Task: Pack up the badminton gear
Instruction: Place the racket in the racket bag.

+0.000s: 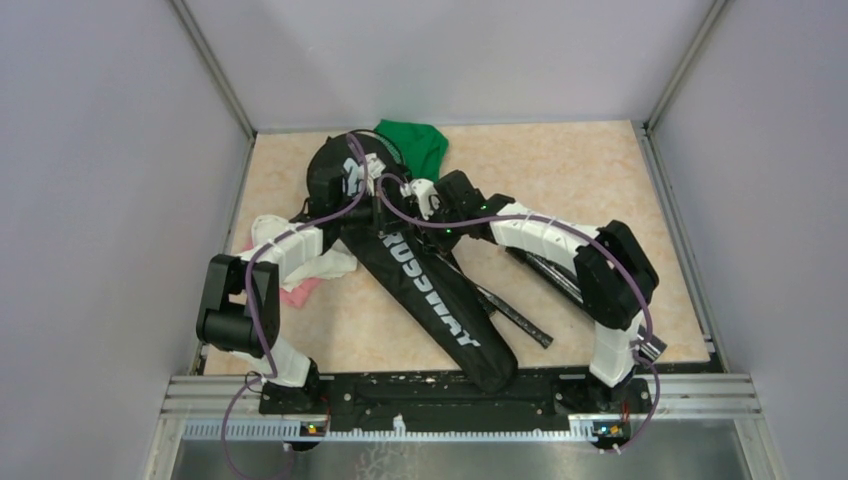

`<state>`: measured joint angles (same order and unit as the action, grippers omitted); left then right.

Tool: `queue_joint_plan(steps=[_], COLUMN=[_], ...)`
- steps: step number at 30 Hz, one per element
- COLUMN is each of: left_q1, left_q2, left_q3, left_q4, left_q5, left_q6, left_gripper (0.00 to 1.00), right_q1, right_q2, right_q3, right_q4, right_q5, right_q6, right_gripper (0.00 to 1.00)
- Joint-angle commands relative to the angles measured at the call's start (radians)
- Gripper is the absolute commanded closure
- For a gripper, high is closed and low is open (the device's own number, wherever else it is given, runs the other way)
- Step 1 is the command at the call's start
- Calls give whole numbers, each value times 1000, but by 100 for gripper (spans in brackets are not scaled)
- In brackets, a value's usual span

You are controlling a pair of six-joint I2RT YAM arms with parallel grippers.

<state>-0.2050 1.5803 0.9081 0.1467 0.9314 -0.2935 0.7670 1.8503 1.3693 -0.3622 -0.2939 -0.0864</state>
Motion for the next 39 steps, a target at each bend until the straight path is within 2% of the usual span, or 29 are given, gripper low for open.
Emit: queue_joint_plan(steps=[1, 4, 7, 14, 18, 22, 29, 35, 39], left_q1=[2, 22, 29, 29, 29, 29, 29, 29, 29], left_q2=[12, 17, 23, 43, 46, 35, 17, 12, 5], left_q3=[-6, 3, 30, 51, 57, 60, 77, 85, 86], left_q4=[145, 167, 148, 145, 152, 159, 159, 158, 156], left_q5=[90, 84, 63, 25, 14, -9, -53, -72, -83], left_q6=[-59, -99, -82, -59, -61, -63, -78, -84, -83], left_gripper=[100, 100, 100, 100, 100, 100, 100, 100, 100], right_q1=[-23, -48, -62, -84, -109, -148, -154, -153, -153], right_q2=[21, 13, -8, -86, -160, -268, -449, -468, -460], right_q3=[88, 88, 86, 55, 12, -111, -341, -447, -486], right_q4=[108, 106, 75, -20, -81, -128, -225, -308, -331], right_q5=[-79, -123, -147, -140, -128, -130, -184, -263, -262], right_q6=[56, 66, 39, -44, -90, -135, -246, -319, -342], right_gripper=[100, 99, 88, 38, 24, 17, 10, 12, 15])
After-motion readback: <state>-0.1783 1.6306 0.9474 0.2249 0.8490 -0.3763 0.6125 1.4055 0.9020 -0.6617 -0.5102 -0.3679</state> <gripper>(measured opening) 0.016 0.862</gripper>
